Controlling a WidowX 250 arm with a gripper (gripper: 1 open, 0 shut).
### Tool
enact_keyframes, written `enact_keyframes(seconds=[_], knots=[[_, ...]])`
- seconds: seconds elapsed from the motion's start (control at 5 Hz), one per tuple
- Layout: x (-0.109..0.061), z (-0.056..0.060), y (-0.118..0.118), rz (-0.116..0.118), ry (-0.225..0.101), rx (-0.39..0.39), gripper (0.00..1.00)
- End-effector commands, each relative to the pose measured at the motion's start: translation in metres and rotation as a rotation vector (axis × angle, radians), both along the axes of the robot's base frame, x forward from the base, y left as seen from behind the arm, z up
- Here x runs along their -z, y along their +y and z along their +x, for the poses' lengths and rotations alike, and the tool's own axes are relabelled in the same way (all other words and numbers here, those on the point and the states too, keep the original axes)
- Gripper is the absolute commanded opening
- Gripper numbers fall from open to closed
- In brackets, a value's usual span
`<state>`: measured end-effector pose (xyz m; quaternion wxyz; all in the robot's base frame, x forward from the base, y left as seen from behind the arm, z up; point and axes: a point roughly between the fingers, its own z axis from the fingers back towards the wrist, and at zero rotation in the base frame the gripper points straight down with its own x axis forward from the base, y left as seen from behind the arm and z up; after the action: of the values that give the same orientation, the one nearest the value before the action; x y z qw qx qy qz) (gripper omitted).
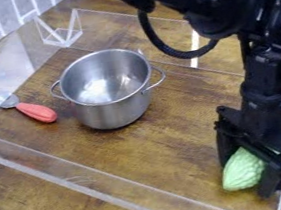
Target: Put the green object in the silver pot
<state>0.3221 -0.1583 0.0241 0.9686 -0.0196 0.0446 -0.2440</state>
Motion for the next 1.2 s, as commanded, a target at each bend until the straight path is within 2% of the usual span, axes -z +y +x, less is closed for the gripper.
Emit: enact_keyframes(seconds=[0.0, 0.4, 0.8, 1.0], knots=[[-0.0231, -0.0009, 0.0002, -0.033, -0.041, -0.031, 1.00], [-0.0287, -0.0012, 0.0048, -0.038, -0.023, -0.045, 1.00], [-0.0311, 0.0002, 0.0050, -0.033, 0.002, 0.004, 1.00], [-0.0310, 0.0012, 0.0044, -0.031, 0.010, -0.065, 1.00]])
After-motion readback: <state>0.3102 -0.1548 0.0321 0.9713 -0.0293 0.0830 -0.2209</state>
